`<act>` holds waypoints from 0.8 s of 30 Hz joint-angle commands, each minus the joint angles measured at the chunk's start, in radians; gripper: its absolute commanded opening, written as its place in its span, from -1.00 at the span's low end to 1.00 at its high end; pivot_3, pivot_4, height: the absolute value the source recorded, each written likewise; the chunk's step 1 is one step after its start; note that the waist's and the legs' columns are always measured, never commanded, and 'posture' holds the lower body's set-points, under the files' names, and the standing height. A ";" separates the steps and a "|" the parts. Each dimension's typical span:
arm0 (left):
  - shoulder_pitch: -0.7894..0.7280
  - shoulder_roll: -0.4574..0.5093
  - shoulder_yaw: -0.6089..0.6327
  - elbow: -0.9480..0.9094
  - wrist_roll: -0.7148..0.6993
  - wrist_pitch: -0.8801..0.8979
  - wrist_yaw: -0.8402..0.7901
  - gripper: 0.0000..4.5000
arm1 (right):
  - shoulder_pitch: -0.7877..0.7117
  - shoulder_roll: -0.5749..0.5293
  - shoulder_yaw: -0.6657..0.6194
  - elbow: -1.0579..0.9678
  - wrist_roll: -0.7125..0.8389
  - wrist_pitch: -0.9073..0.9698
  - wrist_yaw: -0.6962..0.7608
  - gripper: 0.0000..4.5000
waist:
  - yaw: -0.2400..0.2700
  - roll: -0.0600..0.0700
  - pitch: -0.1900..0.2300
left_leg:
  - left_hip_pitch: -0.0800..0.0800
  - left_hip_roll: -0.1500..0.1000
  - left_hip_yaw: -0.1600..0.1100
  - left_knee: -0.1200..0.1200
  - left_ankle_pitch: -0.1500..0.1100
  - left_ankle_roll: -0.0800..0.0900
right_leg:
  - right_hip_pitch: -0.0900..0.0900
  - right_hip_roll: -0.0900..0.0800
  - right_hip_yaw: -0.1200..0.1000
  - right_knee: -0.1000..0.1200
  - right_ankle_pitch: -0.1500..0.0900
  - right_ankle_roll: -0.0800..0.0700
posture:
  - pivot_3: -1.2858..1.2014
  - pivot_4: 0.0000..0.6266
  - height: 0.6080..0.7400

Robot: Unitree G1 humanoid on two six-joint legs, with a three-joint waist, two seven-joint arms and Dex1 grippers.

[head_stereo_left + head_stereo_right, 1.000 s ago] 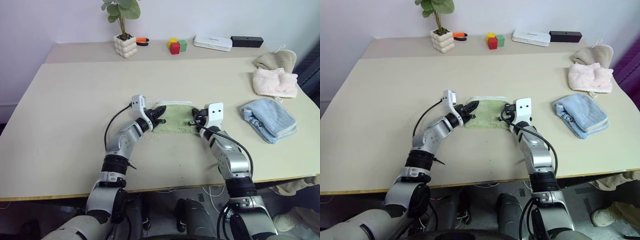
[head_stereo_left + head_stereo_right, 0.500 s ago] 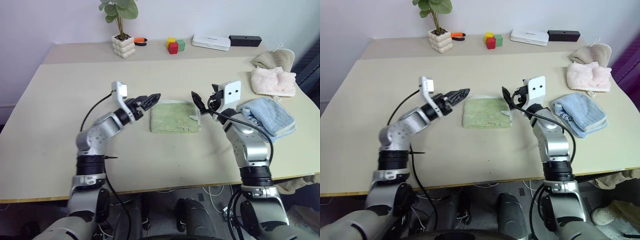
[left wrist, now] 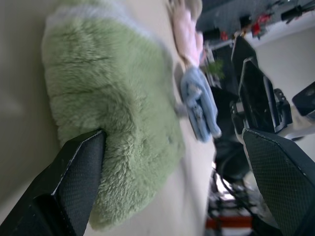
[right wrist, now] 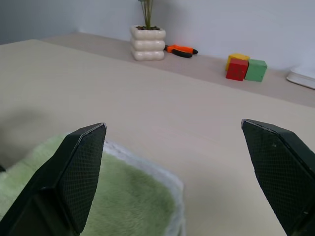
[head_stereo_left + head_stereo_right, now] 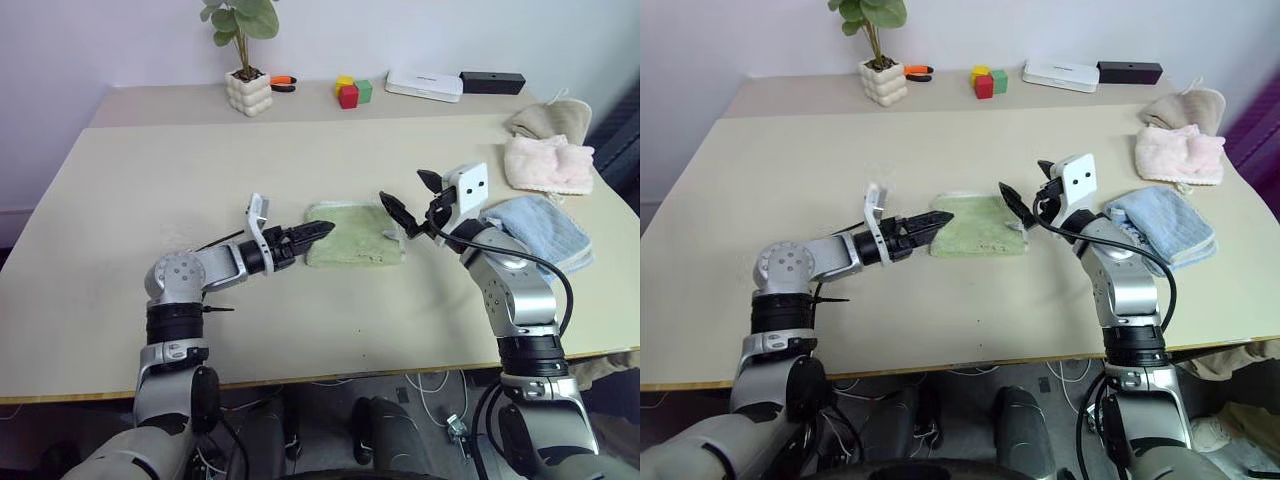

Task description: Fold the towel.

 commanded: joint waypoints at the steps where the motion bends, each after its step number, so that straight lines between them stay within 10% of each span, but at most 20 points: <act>1: -0.018 -0.002 0.003 0.043 0.024 0.010 0.034 1.00 | 0.009 -0.012 -0.009 -0.076 0.014 -0.001 0.004 0.99 | -0.001 0.000 0.000 | 0.000 0.000 0.000 0.000 0.000 0.000 | 0.000 0.000 0.000 0.000 0.000 0.000 | 0.03 -0.52 1.00; 14: -0.022 0.167 -0.009 0.003 0.058 0.002 -0.027 1.00 | 0.082 -0.116 -0.083 -0.222 0.146 0.083 0.115 0.99 | 0.003 0.000 0.000 | 0.002 0.001 0.000 0.000 0.000 -0.001 | 0.000 0.000 0.001 0.000 0.000 -0.001 | 0.03 -0.52 1.00; 24: 0.020 0.049 -0.090 -0.001 0.107 -0.053 -0.048 1.00 | 0.255 -0.373 -0.194 -0.366 0.376 0.245 0.382 0.99 | 0.028 -0.001 0.000 | 0.002 0.000 0.000 0.000 -0.006 0.005 | 0.002 -0.004 0.001 -0.002 -0.002 -0.004 | 0.03 -0.52 1.00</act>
